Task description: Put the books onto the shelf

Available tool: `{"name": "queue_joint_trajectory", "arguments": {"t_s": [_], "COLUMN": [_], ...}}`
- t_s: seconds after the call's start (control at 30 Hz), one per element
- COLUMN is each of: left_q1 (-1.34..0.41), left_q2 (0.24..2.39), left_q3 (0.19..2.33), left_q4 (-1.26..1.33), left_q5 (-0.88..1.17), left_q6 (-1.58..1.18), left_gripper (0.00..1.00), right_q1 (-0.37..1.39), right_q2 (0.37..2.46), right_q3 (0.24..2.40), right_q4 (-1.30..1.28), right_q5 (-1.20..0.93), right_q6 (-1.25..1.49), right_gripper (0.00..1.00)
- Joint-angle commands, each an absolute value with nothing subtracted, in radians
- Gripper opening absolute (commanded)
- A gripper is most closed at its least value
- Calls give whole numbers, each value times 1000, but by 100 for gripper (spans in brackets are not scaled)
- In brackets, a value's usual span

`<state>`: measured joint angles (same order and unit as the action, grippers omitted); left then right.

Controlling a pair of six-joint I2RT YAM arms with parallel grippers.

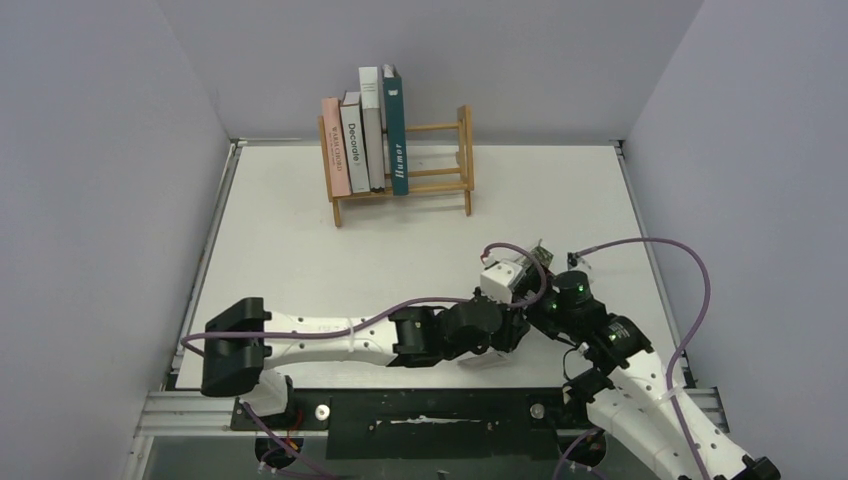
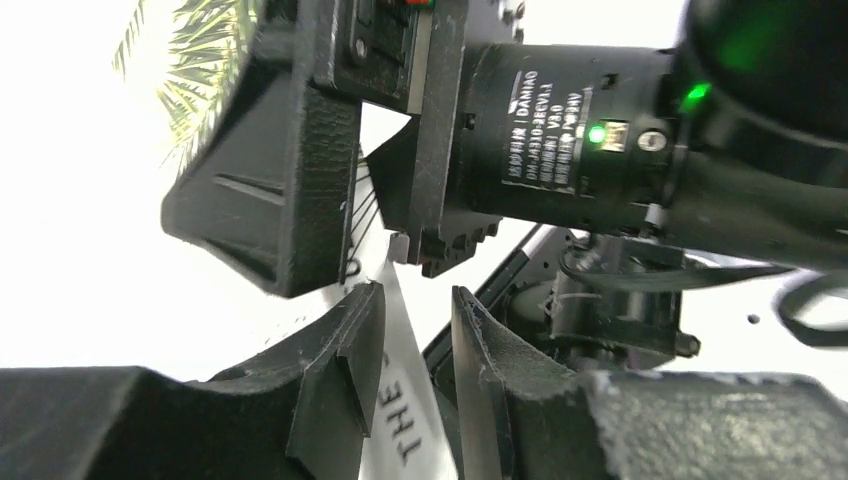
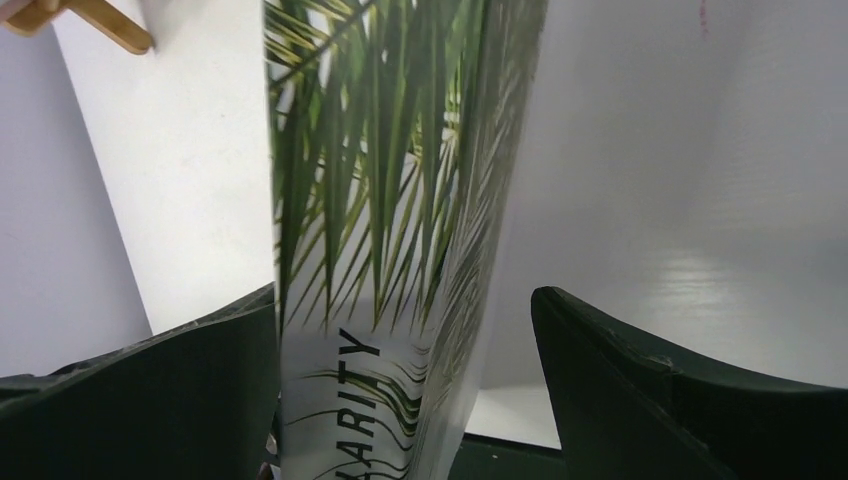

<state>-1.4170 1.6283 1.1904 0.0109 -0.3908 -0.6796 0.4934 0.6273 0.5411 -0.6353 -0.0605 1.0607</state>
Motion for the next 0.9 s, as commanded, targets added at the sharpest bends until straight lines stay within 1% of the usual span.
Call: {"name": "queue_joint_trajectory", "arguments": {"t_s": [0.0, 0.13, 0.2, 0.5, 0.63, 0.8, 0.87], "left_q1": [-1428, -1435, -1436, -1434, -1433, -1433, -1433], "left_q2": [1474, 1376, 1337, 1224, 1195, 1163, 1148], "left_q3": [1174, 1140, 1131, 1078, 1049, 1012, 1000], "left_q4": [59, 53, 29, -64, -67, -69, -72], "left_q5": [-380, -396, -427, -583, -607, -620, -628], "left_q6": [-683, -683, -679, -666, -672, -685, -688], "left_gripper": [30, 30, 30, 30, 30, 30, 30], "right_q1": [502, 503, 503, 502, 502, 502, 503], "right_q2": [595, 572, 557, 509, 500, 499, 503], "right_q3": [510, 487, 480, 459, 451, 430, 424], "right_q4": [-661, -671, -678, -709, -707, -667, -647], "right_q5": [-61, -69, -69, -81, -84, -85, -86], "right_q6": [1084, 1096, 1101, 1116, 1122, 1130, 1131], "right_gripper": [89, 87, 85, 71, 58, 34, 30]}}
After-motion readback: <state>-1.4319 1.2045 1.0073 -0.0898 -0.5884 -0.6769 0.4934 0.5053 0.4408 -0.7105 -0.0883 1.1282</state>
